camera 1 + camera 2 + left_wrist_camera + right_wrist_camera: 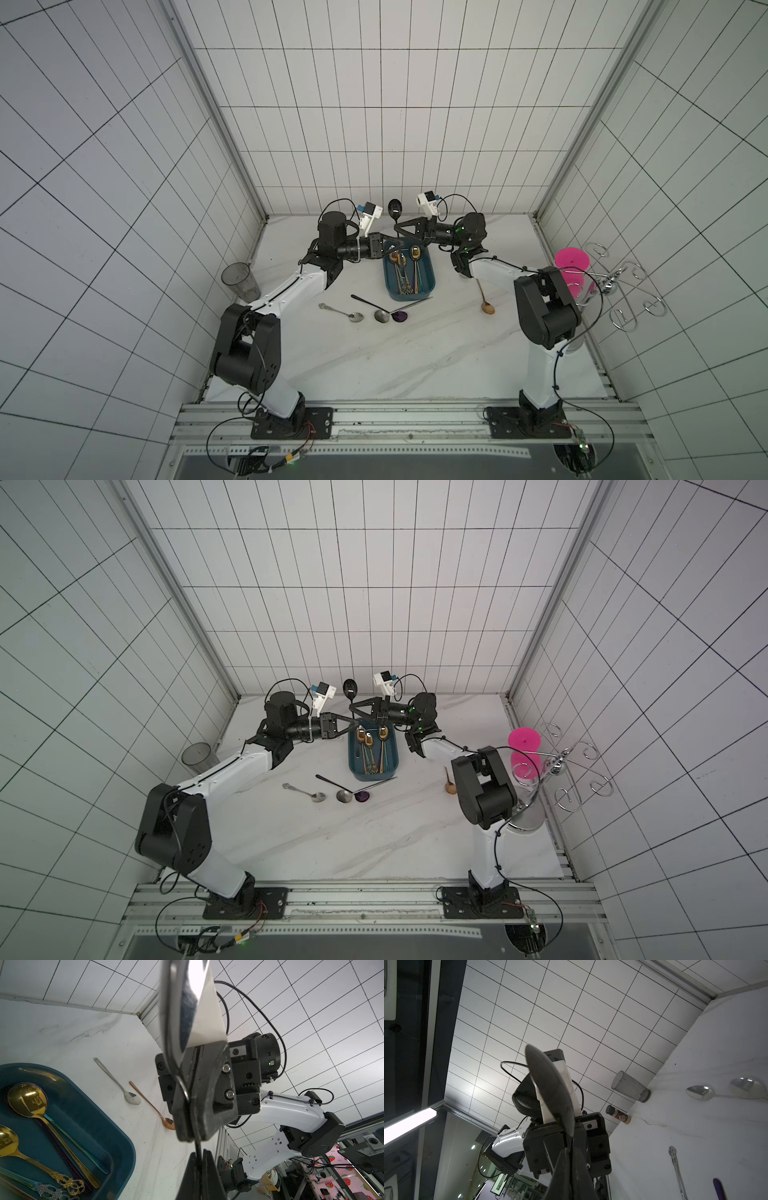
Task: Put the spoon into the storage box
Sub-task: Pick up the spoon from the center of the board, then place the spoon in the storage box.
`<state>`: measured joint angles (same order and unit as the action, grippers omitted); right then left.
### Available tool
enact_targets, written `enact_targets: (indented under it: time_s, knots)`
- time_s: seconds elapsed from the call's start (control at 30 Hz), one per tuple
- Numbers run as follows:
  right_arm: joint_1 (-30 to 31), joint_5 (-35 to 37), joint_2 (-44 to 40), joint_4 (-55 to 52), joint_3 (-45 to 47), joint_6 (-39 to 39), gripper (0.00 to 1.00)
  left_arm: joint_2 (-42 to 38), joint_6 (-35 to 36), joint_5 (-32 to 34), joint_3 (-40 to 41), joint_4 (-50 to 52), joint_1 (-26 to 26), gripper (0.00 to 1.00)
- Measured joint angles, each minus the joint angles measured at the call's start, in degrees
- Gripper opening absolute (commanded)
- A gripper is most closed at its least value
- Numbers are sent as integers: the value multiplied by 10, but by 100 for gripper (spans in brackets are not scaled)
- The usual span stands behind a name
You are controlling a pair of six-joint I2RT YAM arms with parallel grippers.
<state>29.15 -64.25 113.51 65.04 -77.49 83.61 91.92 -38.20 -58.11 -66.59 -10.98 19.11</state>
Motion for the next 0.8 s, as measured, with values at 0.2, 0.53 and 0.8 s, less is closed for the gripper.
enact_targets:
  time_s: [0.2, 0.53, 0.8]
  knots:
    - [-32, 1, -36, -110, 37, -72, 48, 0, 7, 22, 7, 7, 5, 0]
    - [-115, 102, -193, -572, 46, -412, 69, 22, -29, 107, 19, 10, 22, 0]
    - [-126, 262, -315, -817, 108, -588, 86, 111, -49, 167, 19, 32, 52, 0]
